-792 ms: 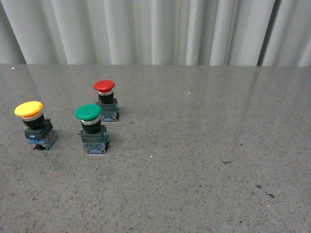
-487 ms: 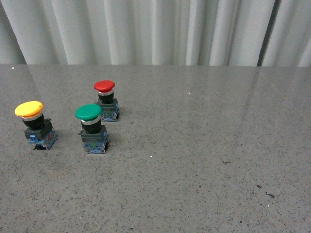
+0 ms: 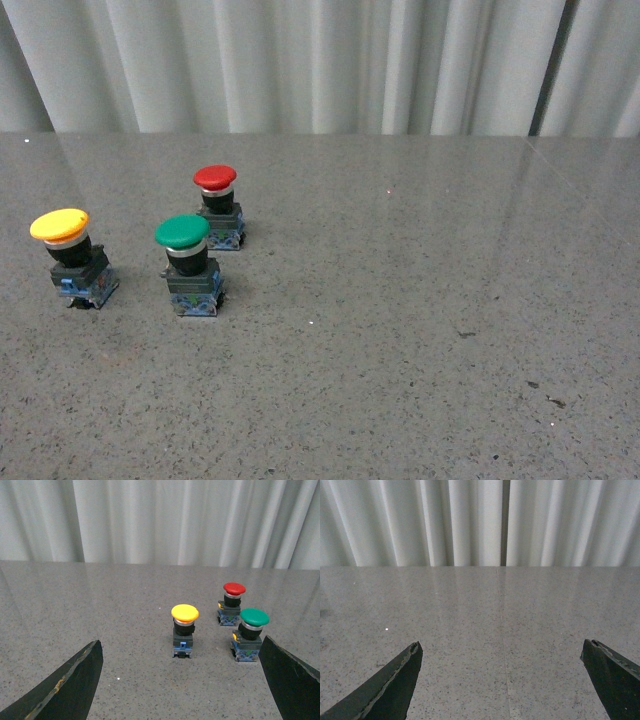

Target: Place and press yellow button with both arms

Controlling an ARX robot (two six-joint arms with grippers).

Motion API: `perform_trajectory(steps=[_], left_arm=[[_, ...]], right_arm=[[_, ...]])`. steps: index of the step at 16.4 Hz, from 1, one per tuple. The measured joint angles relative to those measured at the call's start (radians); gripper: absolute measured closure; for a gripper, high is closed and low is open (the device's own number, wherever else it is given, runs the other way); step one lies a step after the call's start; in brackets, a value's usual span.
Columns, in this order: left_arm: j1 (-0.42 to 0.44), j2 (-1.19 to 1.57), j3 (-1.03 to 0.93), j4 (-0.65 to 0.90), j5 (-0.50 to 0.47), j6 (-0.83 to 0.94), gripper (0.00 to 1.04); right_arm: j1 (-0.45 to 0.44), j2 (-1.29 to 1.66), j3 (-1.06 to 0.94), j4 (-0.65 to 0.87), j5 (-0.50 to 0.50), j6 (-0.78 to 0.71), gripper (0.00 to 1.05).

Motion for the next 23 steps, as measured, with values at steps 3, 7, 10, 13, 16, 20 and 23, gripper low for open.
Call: perform_trajectory(steps=[3, 7, 10, 13, 16, 20, 23], left_arm=[[0.000, 0.000, 0.000, 0.000, 0.000, 0.000, 0.07], [-0.006, 0.455, 0.144, 0.192, -0.324, 0.010, 0.07], [0.035, 0.813, 0.358, 0.405, -0.137, 0.095, 0.07], [0.013, 1.137, 0.556, 0.304, -0.009, 0.117, 0.07], [-0.005, 1.319, 0.677, 0.225, 0.037, 0.064, 0.07], [-0.011, 1.420, 0.681, 0.214, 0.070, 0.024, 0.07], [-0.011, 1.458, 0.699, 0.220, 0.077, 0.014, 0.07]], right_arm=[[0.000, 0.000, 0.000, 0.000, 0.000, 0.000, 0.07], [0.000, 0.000, 0.000, 0.000, 0.000, 0.000, 0.07], [0.000, 0.000, 0.000, 0.000, 0.000, 0.000, 0.07], [0.000, 0.000, 0.000, 0.000, 0.000, 0.000, 0.07], [0.000, 0.000, 0.000, 0.000, 0.000, 0.000, 0.07], [0.000, 0.000, 0.000, 0.000, 0.000, 0.000, 0.07], [0.000, 0.000, 0.000, 0.000, 0.000, 0.000, 0.07]])
